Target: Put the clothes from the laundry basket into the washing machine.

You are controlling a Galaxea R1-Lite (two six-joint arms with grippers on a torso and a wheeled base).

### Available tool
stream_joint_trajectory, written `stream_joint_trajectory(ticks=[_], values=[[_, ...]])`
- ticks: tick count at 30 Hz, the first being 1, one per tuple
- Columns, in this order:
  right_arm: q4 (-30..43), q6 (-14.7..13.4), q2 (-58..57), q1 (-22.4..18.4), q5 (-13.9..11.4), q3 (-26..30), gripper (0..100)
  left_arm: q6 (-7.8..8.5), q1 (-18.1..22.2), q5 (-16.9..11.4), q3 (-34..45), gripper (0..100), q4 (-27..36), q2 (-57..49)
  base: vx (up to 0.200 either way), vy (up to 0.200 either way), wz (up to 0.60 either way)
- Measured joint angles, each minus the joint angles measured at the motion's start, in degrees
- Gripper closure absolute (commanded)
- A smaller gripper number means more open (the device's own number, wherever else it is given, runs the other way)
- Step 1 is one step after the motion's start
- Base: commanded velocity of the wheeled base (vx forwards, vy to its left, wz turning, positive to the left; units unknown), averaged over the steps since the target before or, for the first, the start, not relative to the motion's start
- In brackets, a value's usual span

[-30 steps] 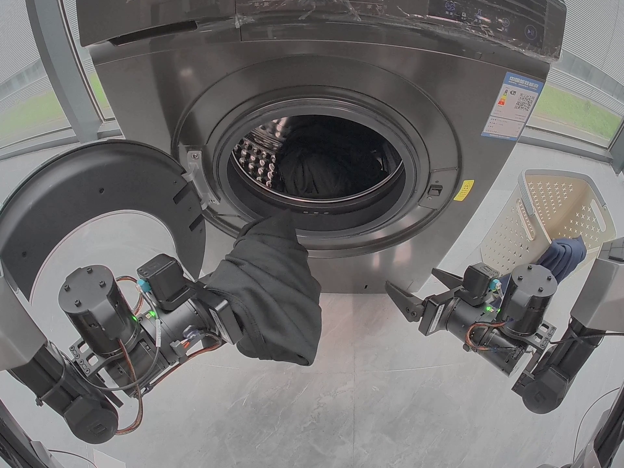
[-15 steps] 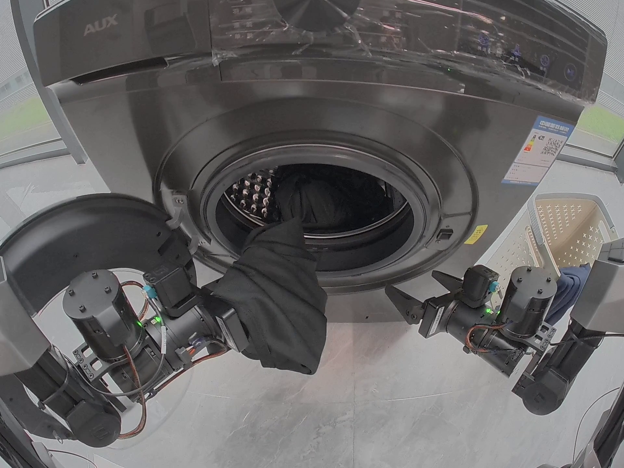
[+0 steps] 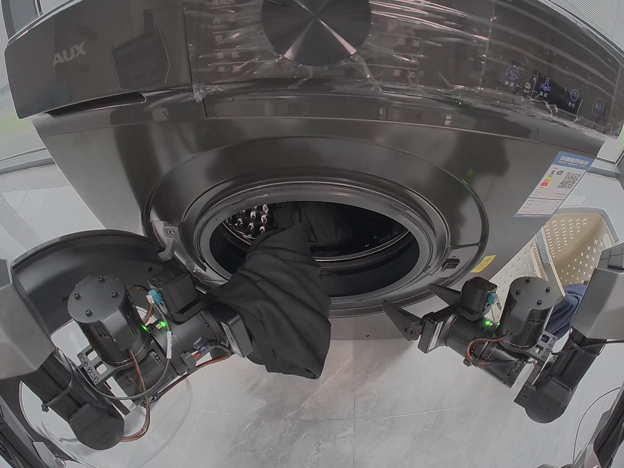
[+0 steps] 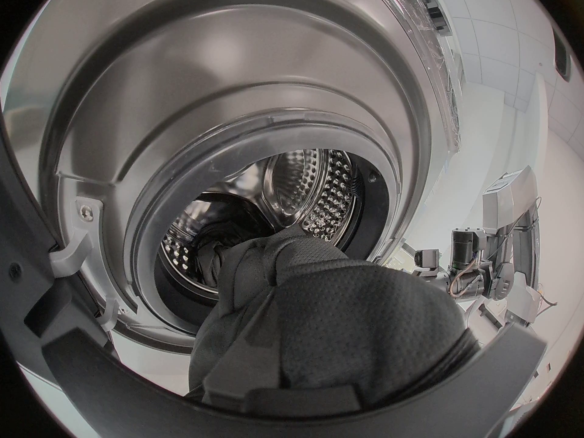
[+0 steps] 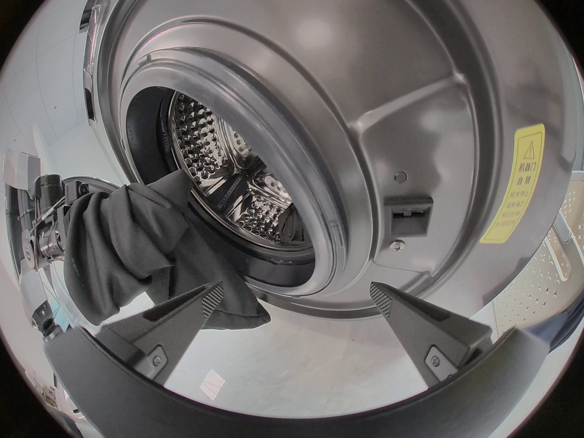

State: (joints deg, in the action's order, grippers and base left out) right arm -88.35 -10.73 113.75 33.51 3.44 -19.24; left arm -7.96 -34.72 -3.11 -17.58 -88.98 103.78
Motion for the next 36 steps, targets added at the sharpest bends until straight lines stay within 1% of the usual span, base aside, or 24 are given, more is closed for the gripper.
stream_joint_trajectory(ticks=[2, 5, 8, 12, 16, 23, 26, 29, 36], values=[[0.02, 0.00, -0.05, 0.41, 0.00, 0.26, 0, 0.16, -0.01, 0.05, -0.24, 100, 0.02, 0.16, 0.000, 0.000, 0.00], [0.02, 0.00, -0.24, 1.46, 0.00, 0.55, 0, 0.82, -0.20, 0.11, -1.10, 100, 0.02, 0.29, 0.000, 0.000, 0.00], [0.00, -0.02, -0.55, 2.60, 0.00, 0.88, 0, 1.50, -0.85, 0.32, -3.64, 100, 0.02, 0.99, 0.000, 0.000, 0.00], [0.00, 0.00, -0.90, 3.83, 0.01, 1.72, 0, 2.55, -1.48, 1.39, -10.51, 100, 0.02, 3.50, 0.000, 0.000, 0.00], [0.00, 0.13, -1.34, 4.74, 0.00, 2.93, 0, 3.04, -1.94, 2.90, -18.71, 100, 0.11, 8.00, 0.000, 0.000, 0.00], [0.02, 0.41, -2.78, 5.92, -0.05, 4.99, 0, 3.40, -2.33, 4.91, -27.32, 100, 0.71, 16.98, 0.000, 0.000, 0.00], [0.02, 0.44, -3.17, 6.18, -0.07, 5.40, 0, 3.47, -2.11, 5.34, -31.39, 100, 0.99, 20.15, 0.000, 0.000, 0.00], [0.02, 0.44, -3.41, 6.29, -0.07, 5.57, 0, 3.50, -1.63, 5.57, -36.19, 100, 2.35, 22.88, 0.000, 0.000, 0.00], [0.05, 0.41, -3.56, 6.34, -0.10, 5.74, 0, 3.51, -0.63, 7.31, -47.80, 100, 9.44, 28.11, 0.000, 0.000, 0.00]])
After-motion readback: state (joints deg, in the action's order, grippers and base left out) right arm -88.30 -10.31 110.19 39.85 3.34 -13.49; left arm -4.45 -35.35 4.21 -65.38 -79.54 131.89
